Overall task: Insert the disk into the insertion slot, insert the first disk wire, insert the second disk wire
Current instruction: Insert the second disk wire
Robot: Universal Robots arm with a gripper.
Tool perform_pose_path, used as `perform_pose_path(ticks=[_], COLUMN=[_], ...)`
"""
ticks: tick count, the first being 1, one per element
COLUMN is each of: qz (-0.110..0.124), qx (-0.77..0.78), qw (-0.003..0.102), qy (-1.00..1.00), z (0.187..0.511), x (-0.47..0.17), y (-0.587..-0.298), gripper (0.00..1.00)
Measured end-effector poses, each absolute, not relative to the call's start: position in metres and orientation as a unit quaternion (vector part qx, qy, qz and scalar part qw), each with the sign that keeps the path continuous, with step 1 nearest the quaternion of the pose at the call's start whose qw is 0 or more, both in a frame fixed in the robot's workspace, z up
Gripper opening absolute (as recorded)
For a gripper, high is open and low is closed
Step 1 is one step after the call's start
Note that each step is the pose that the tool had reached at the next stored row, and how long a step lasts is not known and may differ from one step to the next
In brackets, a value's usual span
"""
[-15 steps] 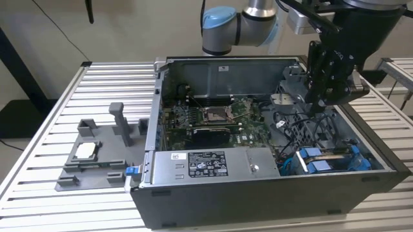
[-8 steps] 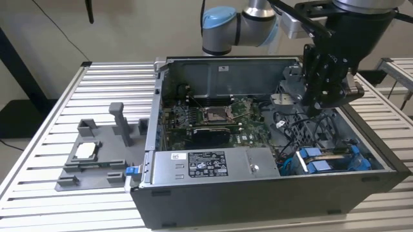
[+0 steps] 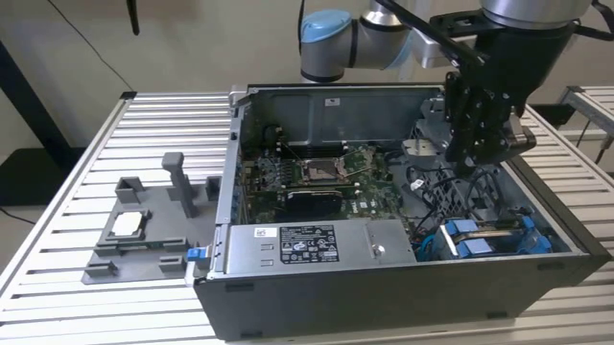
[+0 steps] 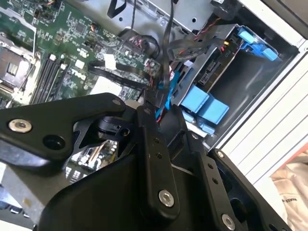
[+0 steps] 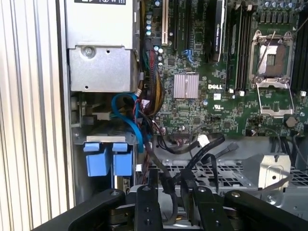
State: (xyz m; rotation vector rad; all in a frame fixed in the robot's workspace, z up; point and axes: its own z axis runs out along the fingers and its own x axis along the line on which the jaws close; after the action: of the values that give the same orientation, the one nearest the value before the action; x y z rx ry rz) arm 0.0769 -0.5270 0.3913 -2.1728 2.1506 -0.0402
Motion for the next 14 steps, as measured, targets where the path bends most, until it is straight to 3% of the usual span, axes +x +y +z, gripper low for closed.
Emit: perform_pose_path(ticks=[3, 11, 14], qz=[-0.018, -0.031, -0.036], qx=[-0.716, -0.726, -0.727], qw=[0.039, 0.042, 0.037], qy=[0.697, 0.686, 0.684], z=[0.3893, 0.3834, 0.3833], x=[0.0761, 0.0734, 0.0733], y=[-0.5258, -0.5229, -0.5229], gripper=[0.33, 0.33, 0.24])
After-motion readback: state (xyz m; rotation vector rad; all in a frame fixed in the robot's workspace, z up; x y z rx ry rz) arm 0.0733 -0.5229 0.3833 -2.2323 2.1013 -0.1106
